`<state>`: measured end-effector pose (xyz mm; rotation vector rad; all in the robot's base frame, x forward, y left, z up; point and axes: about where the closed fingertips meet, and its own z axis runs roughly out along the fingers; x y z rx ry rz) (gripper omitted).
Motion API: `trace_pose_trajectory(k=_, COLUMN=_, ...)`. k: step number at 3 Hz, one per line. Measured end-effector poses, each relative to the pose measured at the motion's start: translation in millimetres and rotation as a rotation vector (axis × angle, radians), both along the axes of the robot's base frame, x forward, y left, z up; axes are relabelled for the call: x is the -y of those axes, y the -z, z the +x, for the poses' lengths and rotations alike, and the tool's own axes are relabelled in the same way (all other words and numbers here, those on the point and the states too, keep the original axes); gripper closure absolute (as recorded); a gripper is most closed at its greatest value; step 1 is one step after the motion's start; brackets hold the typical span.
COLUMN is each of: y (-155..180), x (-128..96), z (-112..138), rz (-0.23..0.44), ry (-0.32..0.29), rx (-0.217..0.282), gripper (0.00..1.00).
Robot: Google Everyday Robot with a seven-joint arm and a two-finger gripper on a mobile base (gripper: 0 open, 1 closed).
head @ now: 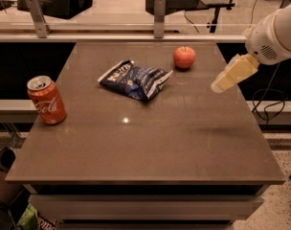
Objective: Move apple near coke can
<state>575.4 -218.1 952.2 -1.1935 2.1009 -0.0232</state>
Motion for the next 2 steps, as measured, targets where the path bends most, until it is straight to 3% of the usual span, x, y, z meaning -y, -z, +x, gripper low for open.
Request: trace_pose_trajectory(k=2, y=22, x=-10, z=60, rz=0.195, ry=0.066, rx=0.033, gripper=0.00)
